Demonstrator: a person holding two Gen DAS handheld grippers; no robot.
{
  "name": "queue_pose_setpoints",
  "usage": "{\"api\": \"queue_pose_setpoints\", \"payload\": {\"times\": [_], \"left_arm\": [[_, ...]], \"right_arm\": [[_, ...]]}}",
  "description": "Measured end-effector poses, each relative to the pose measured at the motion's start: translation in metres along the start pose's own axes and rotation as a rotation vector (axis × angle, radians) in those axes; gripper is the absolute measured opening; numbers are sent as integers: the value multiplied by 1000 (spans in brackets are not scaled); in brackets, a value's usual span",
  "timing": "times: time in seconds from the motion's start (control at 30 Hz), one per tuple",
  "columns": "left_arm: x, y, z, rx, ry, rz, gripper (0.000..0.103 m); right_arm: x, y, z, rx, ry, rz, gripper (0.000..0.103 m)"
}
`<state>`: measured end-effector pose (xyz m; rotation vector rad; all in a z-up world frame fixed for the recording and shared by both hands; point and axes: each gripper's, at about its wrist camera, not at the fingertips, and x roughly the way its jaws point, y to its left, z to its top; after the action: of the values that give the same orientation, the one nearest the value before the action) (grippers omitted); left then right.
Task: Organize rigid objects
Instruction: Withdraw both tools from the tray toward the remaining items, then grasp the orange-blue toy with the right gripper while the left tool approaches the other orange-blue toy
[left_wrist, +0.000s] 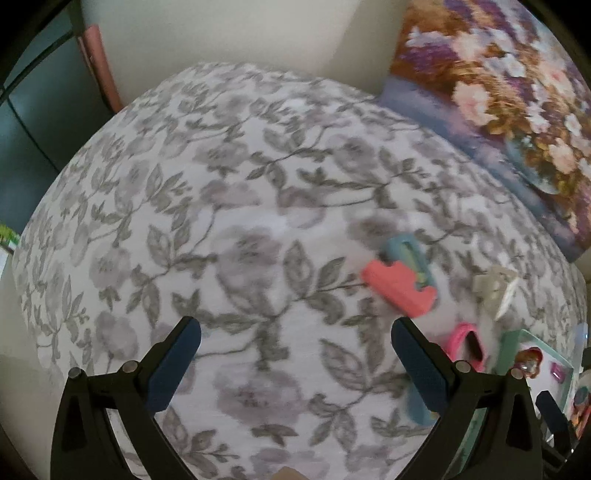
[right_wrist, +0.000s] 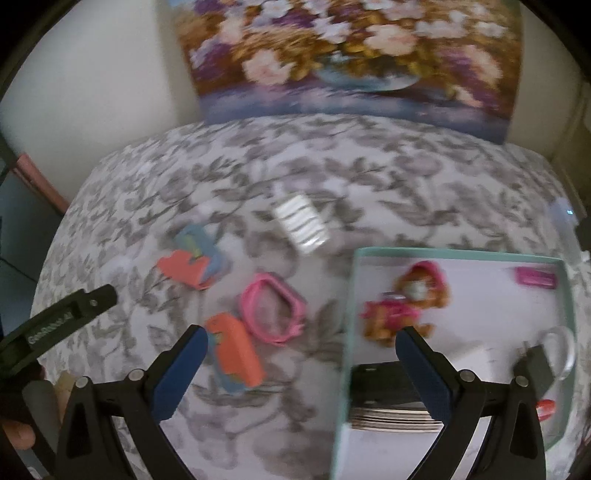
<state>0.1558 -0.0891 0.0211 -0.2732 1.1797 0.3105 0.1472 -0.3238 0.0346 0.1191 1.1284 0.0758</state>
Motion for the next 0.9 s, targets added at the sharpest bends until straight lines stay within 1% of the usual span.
{"api": "queue_pose_setpoints", "payload": {"times": [0.2, 0.27, 0.33, 0.43, 0.67, 0.73, 0.83, 0.9], "left_arm": [[11, 13, 1, -16, 38, 2, 103], [12, 15, 0, -19, 43, -4, 103], [14, 16, 1, -23, 49, -7, 103], [17, 18, 1, -29, 59, -12, 103], [26, 15, -2, -17, 82, -10, 103], [29, 15, -3, -15, 96, -11, 103], [34, 14, -4, -14, 108, -10, 103], [35, 15, -4, -15, 111, -10, 103]], "right_arm": [[16, 25, -7, -48, 23, 23, 102], [23, 31, -10, -61, 38, 31, 99], [28, 36, -13, -76, 50, 30, 92], [37, 42, -17, -98, 75, 31, 85], [56, 54, -27, -135, 114, 17, 81], [61, 57, -29, -145, 122, 16, 75], [69, 61, -32, -157, 131, 5, 70], [72, 62, -34, -167, 120, -11, 68]]}}
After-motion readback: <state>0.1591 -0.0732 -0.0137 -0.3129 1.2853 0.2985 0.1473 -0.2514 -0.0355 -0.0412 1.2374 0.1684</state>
